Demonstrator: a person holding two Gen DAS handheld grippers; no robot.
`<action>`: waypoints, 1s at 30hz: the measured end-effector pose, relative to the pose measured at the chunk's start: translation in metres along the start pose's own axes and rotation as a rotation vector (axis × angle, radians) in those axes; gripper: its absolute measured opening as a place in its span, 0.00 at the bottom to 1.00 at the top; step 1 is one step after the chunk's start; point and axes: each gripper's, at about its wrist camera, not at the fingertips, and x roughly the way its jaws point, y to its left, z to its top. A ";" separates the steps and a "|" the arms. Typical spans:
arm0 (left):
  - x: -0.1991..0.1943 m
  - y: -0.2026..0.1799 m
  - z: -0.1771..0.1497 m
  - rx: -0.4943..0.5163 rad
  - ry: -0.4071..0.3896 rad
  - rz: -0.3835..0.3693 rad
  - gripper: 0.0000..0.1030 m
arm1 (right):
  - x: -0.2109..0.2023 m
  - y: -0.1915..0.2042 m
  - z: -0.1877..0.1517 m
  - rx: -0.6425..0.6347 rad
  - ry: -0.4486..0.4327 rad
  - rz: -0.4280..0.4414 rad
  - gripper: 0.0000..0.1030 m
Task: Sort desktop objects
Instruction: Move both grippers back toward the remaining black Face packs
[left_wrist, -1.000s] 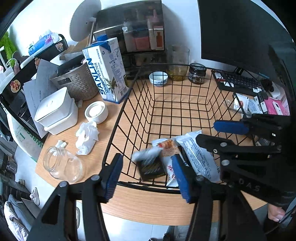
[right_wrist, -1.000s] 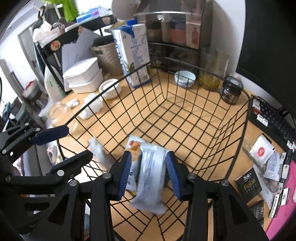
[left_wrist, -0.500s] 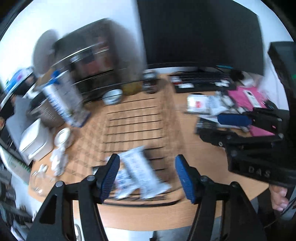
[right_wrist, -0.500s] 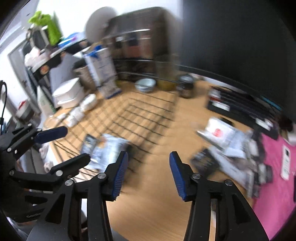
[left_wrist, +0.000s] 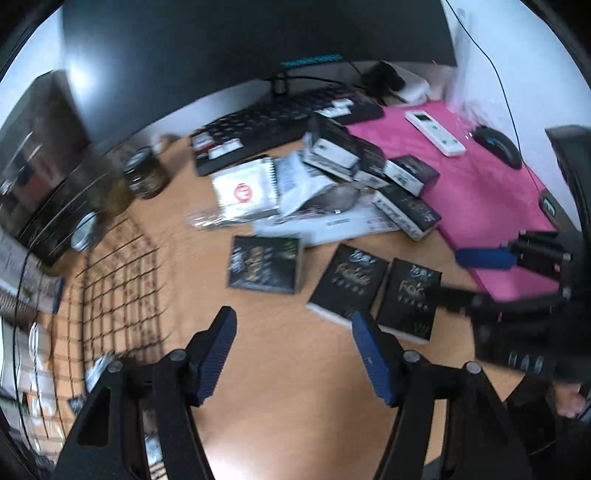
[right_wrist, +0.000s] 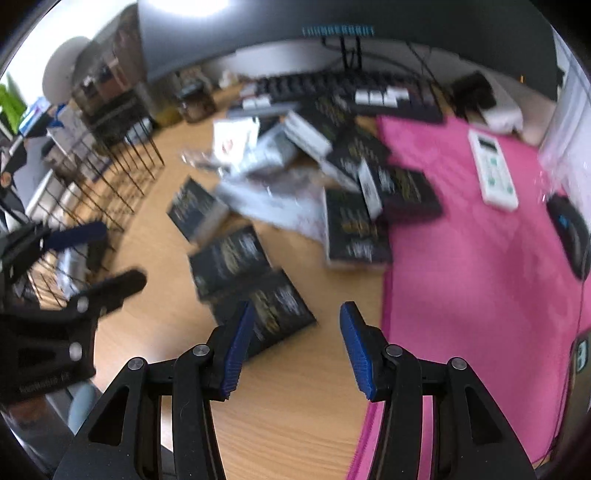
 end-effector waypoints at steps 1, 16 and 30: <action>0.006 -0.004 0.002 0.016 0.008 -0.003 0.68 | 0.004 -0.001 -0.003 -0.006 0.008 0.007 0.48; 0.042 0.005 0.024 -0.016 0.040 -0.041 0.68 | 0.013 0.011 -0.006 -0.026 0.003 0.009 0.48; 0.057 0.018 0.026 -0.060 0.066 -0.040 0.68 | 0.020 0.020 -0.021 -0.019 0.032 0.048 0.48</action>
